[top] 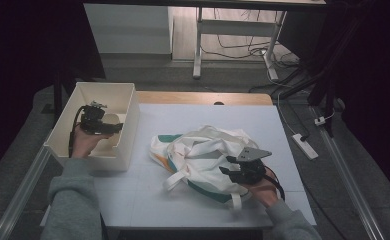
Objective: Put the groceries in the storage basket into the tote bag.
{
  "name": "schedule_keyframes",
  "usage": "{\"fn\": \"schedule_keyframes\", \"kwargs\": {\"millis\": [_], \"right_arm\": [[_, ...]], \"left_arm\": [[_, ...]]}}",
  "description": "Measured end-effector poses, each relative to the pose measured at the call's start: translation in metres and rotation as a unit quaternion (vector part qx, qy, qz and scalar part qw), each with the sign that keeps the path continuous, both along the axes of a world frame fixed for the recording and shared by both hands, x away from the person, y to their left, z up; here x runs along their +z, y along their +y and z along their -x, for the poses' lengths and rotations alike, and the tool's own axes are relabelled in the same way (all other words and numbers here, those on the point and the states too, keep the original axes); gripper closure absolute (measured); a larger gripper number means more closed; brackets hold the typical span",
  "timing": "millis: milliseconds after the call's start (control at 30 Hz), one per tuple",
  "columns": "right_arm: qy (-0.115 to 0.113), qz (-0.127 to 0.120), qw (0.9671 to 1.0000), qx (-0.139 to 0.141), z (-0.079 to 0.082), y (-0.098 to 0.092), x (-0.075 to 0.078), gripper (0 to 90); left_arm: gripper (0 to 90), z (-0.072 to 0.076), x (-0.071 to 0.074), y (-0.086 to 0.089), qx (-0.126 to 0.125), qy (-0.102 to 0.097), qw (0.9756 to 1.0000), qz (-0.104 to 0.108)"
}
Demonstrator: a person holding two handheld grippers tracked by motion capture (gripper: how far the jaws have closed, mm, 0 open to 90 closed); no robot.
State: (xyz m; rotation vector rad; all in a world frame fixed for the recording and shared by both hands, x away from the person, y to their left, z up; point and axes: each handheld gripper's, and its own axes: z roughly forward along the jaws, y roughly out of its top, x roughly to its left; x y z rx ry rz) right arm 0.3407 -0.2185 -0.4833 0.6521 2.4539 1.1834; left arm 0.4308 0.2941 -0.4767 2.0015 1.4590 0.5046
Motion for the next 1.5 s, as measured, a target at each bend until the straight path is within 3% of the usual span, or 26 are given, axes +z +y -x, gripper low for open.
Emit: {"fn": "schedule_keyframes", "kwargs": {"millis": [133, 300, 600, 767, 1000, 1500], "right_arm": [[0.0, -0.001, 1.0, 0.0, 0.0, 0.0, 0.0, 51.3], [-0.001, 0.0, 1.0, 0.0, 0.0, 0.0, 0.0, 51.3], [-0.003, -0.001, 1.0, -0.001, 0.0, 0.0, 0.001, 51.3], [-0.003, -0.004, 1.0, -0.002, 0.0, -0.001, 0.002, 51.3], [-0.005, -0.004, 1.0, -0.002, 0.001, 0.0, 0.002, 51.3], [-0.006, -0.003, 1.0, -0.002, 0.001, 0.0, 0.003, 51.3]], "left_arm": [[7.4, -0.002, -0.002, -0.003, -0.006, 0.001, 1.0, -0.001], [18.2, -0.003, -0.003, -0.003, -0.003, 0.001, 1.0, -0.007], [18.9, -0.002, -0.003, -0.001, -0.006, -0.002, 1.0, -0.003], [19.0, 0.004, 0.007, 0.001, 0.005, -0.026, 0.9996, 0.01], [19.1, 0.016, 0.026, 0.004, 0.008, -0.064, 0.9972, 0.037], [19.1, 0.029, 0.044, 0.006, 0.008, -0.098, 0.9934, 0.06]]}}
